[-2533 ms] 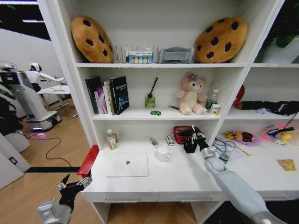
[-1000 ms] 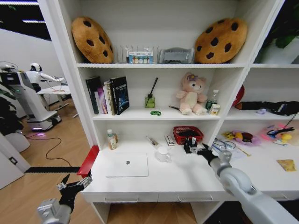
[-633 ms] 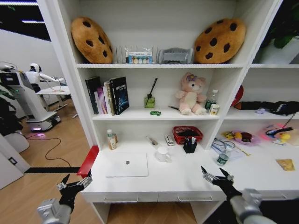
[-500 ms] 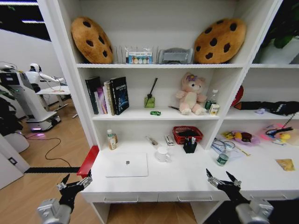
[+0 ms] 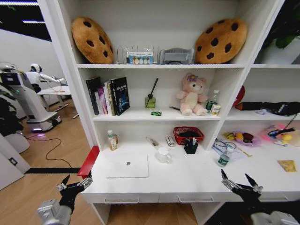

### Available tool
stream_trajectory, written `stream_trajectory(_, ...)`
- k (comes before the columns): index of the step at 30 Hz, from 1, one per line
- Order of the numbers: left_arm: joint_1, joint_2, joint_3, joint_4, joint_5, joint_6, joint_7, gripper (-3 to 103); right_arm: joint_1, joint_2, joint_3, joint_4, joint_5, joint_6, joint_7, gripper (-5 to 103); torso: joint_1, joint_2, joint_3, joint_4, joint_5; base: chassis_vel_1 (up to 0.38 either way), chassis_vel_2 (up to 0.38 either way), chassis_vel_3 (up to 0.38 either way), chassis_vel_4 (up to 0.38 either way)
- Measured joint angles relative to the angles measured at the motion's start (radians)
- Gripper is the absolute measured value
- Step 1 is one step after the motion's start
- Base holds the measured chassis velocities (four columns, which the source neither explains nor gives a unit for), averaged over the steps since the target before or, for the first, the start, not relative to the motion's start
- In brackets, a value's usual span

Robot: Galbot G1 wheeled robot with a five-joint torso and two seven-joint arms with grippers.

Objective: Organize the objects on the table.

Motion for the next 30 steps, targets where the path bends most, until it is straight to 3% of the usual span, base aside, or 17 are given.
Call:
stream_trajectory(15, 0.000, 0.000, 0.000, 0.000, 0.000, 0.000, 0.000, 100, 0.009, 0.018, -0.004, 0.000, 0.004, -0.003, 0.011, 100, 0.000, 0.000, 0.000, 0.0001, 0.0003, -0.101, -0.098, 0.107, 0.096)
stream_trajectory(27, 0.000, 0.000, 0.000, 0.000, 0.000, 0.000, 0.000, 100, 0.034, 0.007, -0.016, -0.017, 0.009, -0.003, 0.011, 100, 0.000, 0.000, 0.000, 0.0004, 0.0010, -0.260, -0.288, 0.279, 0.268)
stream_trajectory(30, 0.000, 0.000, 0.000, 0.000, 0.000, 0.000, 0.000, 100, 0.047, 0.004, -0.036, -0.021, 0.000, 0.005, 0.003, 100, 0.000, 0.000, 0.000, 0.0000, -0.0005, -0.335, -0.364, 0.346, 0.330)
